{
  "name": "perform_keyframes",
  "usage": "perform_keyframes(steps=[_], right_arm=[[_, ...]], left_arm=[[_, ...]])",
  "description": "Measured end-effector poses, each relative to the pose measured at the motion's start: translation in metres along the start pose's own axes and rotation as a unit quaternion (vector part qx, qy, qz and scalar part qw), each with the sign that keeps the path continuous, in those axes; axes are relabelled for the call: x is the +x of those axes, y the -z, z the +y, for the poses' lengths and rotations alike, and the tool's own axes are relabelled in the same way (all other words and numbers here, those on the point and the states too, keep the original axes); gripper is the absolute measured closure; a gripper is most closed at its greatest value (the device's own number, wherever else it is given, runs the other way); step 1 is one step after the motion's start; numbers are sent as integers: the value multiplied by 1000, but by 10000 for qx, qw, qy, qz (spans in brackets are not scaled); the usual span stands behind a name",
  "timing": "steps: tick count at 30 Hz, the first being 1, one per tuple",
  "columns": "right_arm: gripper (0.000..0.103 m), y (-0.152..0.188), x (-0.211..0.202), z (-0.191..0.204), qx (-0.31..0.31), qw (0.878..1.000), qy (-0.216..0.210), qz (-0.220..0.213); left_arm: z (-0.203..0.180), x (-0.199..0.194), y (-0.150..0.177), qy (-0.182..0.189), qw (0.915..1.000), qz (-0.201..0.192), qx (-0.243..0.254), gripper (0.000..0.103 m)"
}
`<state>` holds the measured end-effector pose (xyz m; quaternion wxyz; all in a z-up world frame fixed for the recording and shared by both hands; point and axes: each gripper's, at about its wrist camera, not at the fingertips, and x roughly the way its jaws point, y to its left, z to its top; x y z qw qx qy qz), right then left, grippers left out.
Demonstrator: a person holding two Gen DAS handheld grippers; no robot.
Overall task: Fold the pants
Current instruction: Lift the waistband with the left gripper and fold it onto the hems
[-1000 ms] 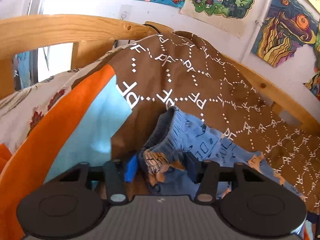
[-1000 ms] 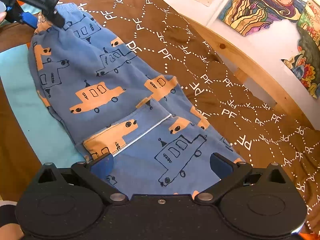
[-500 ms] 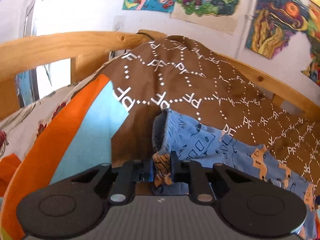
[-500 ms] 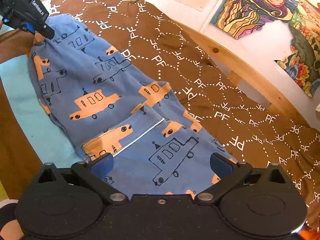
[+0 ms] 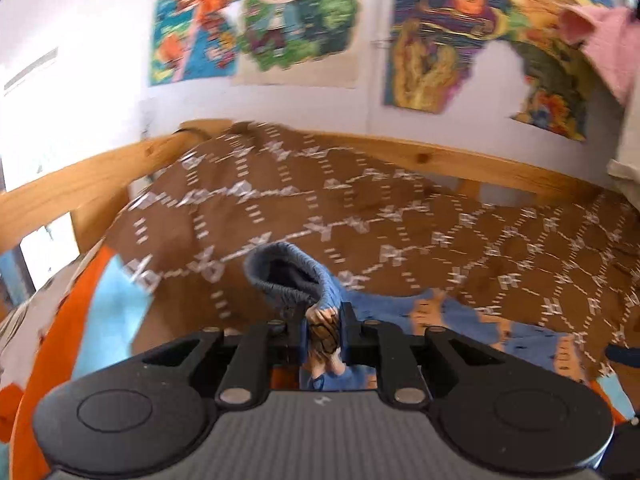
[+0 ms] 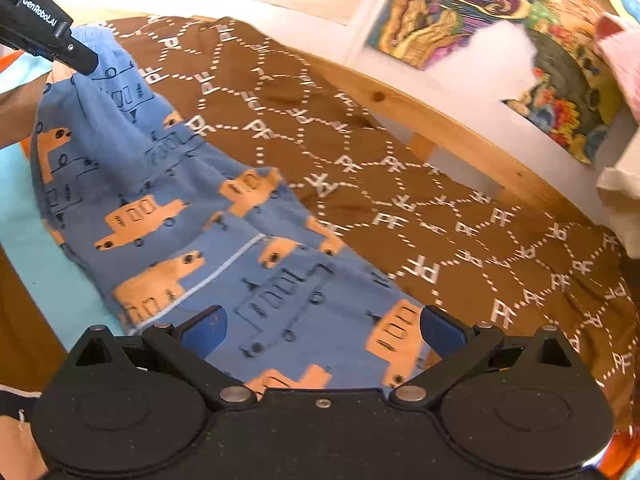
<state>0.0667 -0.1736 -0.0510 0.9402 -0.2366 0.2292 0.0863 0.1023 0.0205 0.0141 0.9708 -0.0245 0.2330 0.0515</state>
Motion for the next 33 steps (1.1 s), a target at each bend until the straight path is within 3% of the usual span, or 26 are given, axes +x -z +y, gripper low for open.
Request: perform_keyframes(steps=[5,11,17,18,21,26,29,33], right_arm=[[1,8,-7,-21,246,9996,111,-59],[1,19,-16,-50,328,9982,484,-120],[1,39,-23,-83,496,9941,956,95],[1,43,-24,-87,531,9932,1027,146],[1,57,-27,-101,657,9901,1202,319],[1,69,-32,-110,786,9877,1271,467],[1,69,-32,-108,781,9886,1202,451],[1,56,-27,-104,962,9928,651,277]], left_arm=[[-49,-8,-8,407,9973,-104,598,87],[-113,-13,-1,1091,9852,-158,1315,87],[-161,2,26,1762,9733,63,1470,85],[-167,7,31,1825,9719,179,1474,79],[-174,26,45,1961,9682,542,1459,50],[-163,28,64,1869,9639,683,1767,41],[-153,27,74,1898,9568,700,2087,39],[-147,24,89,1929,9461,658,2516,39]])
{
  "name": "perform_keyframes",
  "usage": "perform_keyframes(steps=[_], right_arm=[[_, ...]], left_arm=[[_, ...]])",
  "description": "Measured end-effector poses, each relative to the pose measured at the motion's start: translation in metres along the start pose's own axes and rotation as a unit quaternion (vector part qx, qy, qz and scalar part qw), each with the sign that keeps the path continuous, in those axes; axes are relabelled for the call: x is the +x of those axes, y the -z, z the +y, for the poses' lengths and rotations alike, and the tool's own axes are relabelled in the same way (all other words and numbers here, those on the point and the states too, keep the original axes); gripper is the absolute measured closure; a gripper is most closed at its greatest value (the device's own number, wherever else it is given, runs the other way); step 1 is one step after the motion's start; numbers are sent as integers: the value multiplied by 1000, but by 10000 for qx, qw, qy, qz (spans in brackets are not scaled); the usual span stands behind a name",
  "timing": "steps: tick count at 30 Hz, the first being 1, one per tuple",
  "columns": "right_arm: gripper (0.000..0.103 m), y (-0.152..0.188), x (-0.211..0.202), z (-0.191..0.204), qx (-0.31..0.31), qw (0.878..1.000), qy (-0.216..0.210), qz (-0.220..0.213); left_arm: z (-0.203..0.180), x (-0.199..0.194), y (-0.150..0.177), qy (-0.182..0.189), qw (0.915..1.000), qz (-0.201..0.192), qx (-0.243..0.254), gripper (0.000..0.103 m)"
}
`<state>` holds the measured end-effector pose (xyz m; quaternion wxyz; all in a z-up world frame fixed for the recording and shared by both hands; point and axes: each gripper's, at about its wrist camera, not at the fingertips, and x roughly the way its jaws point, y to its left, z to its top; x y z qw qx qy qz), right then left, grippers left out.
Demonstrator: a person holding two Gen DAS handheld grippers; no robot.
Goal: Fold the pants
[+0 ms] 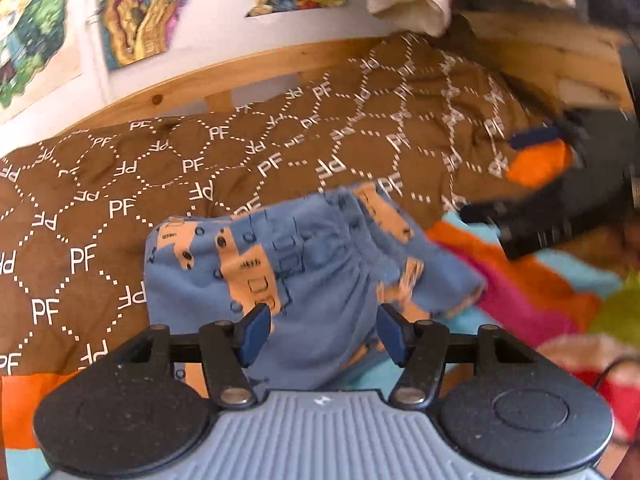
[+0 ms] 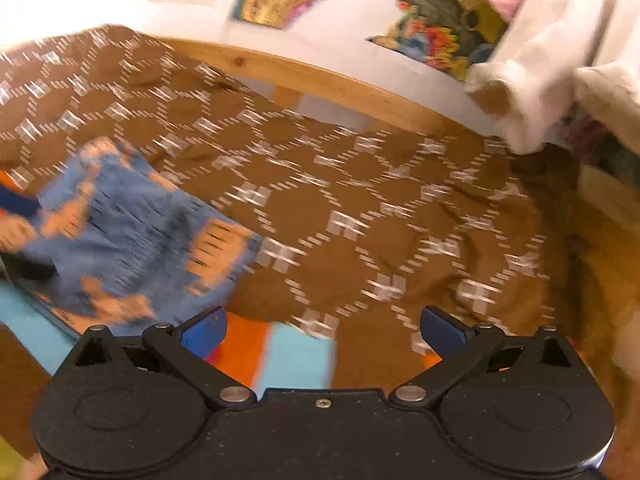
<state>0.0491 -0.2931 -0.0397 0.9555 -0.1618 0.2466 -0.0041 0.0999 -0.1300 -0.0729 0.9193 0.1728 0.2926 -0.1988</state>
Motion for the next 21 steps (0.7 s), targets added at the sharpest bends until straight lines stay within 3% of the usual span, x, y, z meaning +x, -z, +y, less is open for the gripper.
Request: perform_keyframes(steps=[3,6,8,11,14,16,21], right_arm=[[1,-14,4,4,292,9960,-833,-143],[2,-28,19,4,870,9807,-1749,37],[9,-33,32,3,1308,9681,-2128,218],[17,-38,55,-1,1779,9544,-2336,545],[30,-40,72,0,1935,9501,-2326,765],[34,-39,77,0,2098,9447,-2365,876],[39,-38,78,7,2231,9394,-2423,952]], left_arm=[[-5,5,8,43,9999,-19,138,39],[-12,8,8,53,9996,-51,279,39],[-17,10,9,56,9991,-101,408,39],[-23,14,9,19,9983,-127,565,41],[-24,18,7,133,9986,-76,510,55],[-21,18,7,203,9989,-64,410,71],[-12,20,6,352,9994,34,-53,85]])
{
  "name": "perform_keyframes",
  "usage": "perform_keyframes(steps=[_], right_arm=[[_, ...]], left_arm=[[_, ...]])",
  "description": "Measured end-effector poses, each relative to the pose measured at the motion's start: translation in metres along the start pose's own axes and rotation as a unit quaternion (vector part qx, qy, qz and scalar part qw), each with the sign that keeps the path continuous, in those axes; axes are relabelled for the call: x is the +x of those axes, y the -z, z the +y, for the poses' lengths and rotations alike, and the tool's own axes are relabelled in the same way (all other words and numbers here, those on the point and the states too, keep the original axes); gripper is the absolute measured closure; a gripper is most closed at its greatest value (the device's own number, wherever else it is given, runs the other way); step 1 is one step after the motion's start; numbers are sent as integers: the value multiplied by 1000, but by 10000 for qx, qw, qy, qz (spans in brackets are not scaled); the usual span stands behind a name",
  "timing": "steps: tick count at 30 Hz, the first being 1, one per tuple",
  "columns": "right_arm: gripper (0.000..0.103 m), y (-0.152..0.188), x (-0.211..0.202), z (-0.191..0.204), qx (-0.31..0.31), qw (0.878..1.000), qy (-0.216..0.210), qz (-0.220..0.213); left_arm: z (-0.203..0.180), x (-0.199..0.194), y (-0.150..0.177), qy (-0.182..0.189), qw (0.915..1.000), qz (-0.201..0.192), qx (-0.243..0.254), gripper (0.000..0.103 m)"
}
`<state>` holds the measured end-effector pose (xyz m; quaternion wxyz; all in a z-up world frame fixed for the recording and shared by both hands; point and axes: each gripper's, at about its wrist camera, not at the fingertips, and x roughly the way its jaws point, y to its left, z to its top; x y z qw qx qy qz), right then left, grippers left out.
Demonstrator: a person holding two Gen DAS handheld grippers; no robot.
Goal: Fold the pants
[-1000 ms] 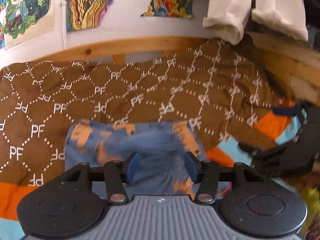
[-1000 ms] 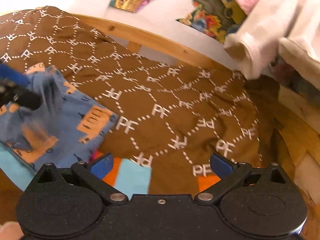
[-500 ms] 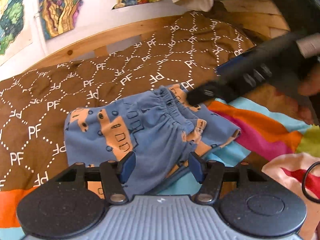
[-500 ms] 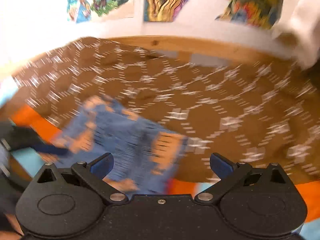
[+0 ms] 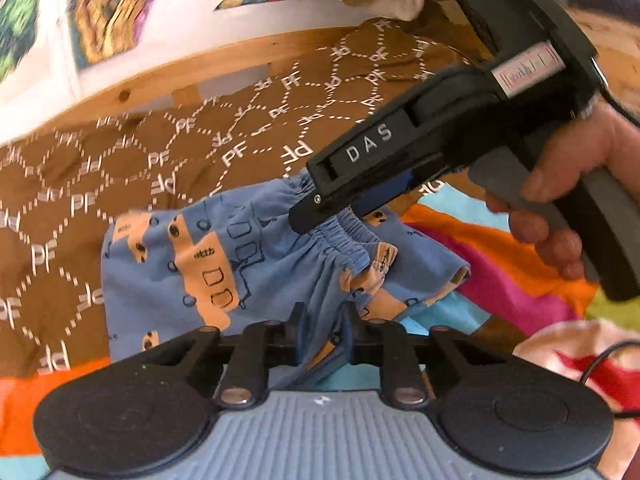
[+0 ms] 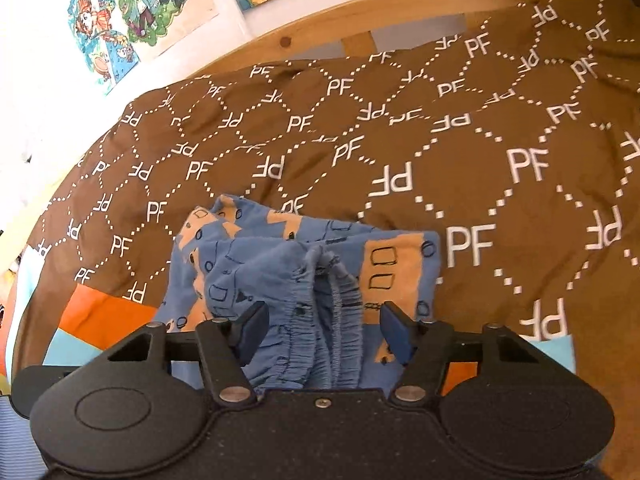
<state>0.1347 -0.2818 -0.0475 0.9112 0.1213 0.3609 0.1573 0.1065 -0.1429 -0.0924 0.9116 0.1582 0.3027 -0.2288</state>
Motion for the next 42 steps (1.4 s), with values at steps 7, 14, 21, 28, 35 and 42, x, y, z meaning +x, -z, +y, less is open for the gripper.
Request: perform_keyframes(steps=[7,14,21,28,35,42], right_arm=[[40,-7,12,-7,403,9991,-26,141],[90,-6,7,0,307,9994,-58,174],[93,-9,-20,2,459,9989,-62,-77],[94,-15,-47,-5,472,9986,180,-128],[78,9,-24,-22,544,9958,716,171],[48,18,-40,-14,90,9939,1090,-109]], left_arm=[[16,-4,-1,179,9981,70,-581,93],[20,-7,-2,248,9968,73,-762,97],[25,-21,-11,487,9944,-112,-932,98],[14,-22,-18,799,9925,-178,-905,98],[10,1,3,814,9911,91,-1053,92],[26,-9,-1,851,9866,129,-1386,52]])
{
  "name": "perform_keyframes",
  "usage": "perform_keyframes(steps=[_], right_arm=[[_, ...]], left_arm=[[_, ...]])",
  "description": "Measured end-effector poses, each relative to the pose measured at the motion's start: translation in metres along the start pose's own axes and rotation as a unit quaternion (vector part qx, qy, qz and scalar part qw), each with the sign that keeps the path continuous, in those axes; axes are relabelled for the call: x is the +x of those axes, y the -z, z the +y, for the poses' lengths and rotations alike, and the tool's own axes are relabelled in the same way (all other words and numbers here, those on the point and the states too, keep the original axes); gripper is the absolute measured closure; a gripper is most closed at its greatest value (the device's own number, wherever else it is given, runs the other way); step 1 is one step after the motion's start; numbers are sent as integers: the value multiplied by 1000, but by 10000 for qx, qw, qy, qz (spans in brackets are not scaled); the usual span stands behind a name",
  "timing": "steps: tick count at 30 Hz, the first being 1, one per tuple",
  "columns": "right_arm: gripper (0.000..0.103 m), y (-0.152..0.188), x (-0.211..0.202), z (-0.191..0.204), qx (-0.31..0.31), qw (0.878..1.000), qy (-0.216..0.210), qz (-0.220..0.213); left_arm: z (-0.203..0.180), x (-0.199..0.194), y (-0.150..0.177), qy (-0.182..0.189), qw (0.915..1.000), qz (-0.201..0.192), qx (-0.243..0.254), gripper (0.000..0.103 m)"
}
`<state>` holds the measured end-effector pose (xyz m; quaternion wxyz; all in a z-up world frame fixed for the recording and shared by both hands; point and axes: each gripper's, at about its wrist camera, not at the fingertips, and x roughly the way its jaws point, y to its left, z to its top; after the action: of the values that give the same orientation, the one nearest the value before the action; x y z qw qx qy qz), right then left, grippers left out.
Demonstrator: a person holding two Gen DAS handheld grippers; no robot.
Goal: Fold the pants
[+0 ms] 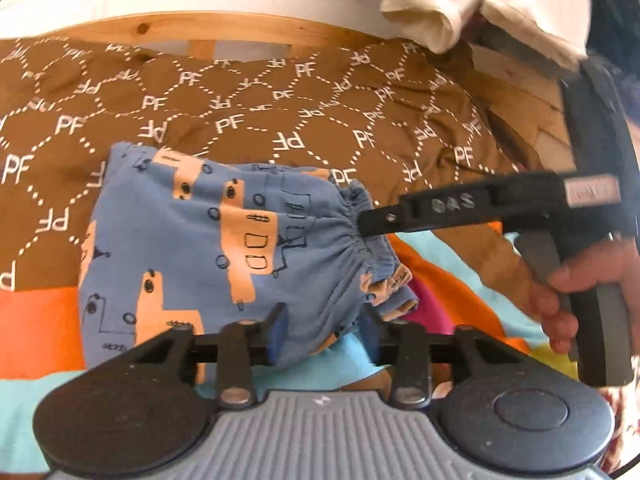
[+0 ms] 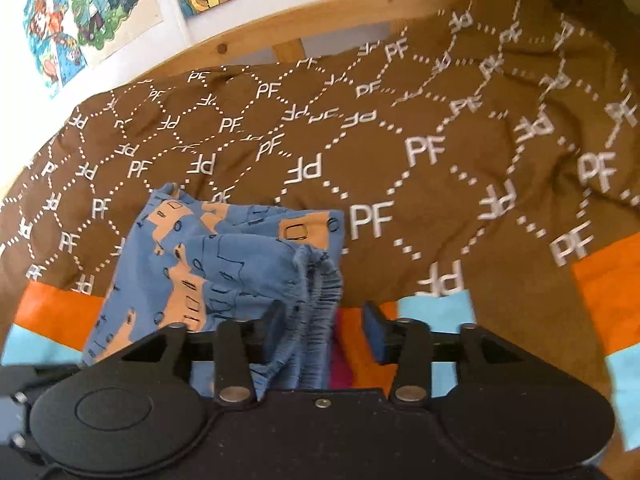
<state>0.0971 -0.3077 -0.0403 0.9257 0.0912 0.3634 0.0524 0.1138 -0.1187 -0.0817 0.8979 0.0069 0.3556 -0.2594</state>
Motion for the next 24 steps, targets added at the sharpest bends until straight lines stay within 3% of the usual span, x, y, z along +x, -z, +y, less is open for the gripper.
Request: perform_keyframes(steps=[5,8,10,18,21,24], right_arm=[[16,1,-16,-1,-93,9991,344,-235],[1,1,-21,2,-113,9982,460,-356],[1,1,-24,6,-153,9975,534,-431],[1,4,-26,24,-597,9938,796,-506],[1,8,-28,36,-931,9904,823,-614],[1,15,-24,46,-1360,9850,873,-606]], left_arm=[[3,-11,-1,-143,9999,-83,-48,35],[5,-19,-3,-274,9995,-125,-94,15],[9,-25,-4,-410,9987,-227,-200,3],[34,-40,-13,-952,9927,-194,-709,0],[48,-38,-14,-1641,9805,-189,-1070,0],[63,-27,-10,-2181,9673,54,-1293,0]])
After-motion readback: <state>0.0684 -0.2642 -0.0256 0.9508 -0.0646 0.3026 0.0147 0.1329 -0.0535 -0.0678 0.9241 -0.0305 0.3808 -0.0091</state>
